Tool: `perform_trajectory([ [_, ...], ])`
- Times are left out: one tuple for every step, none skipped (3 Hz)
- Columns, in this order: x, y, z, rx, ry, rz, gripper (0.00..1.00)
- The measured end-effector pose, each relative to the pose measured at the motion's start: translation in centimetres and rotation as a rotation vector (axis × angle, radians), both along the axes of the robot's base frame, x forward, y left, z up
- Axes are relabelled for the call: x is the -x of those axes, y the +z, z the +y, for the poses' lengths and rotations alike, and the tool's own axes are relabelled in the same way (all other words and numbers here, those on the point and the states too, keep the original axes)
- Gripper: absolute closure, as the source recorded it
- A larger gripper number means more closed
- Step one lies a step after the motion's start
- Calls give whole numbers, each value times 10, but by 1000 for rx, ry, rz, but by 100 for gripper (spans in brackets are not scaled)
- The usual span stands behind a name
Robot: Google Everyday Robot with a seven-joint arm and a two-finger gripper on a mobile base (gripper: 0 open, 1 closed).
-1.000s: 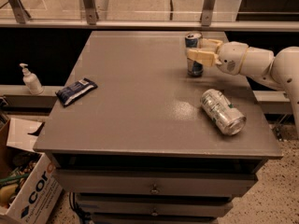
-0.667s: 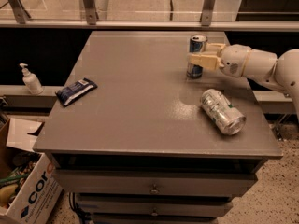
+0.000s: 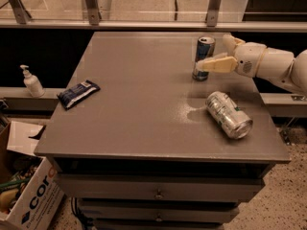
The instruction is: Place redbull can upright
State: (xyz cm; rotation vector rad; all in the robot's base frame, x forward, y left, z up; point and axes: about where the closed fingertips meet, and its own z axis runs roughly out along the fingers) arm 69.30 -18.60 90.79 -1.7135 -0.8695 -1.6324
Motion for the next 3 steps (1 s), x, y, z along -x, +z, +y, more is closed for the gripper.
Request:
perform_trajectory([
  [6, 11, -16, 4, -9, -10, 0],
  [36, 41, -57, 20, -5, -20, 0],
  [36, 41, -57, 20, -5, -20, 0],
])
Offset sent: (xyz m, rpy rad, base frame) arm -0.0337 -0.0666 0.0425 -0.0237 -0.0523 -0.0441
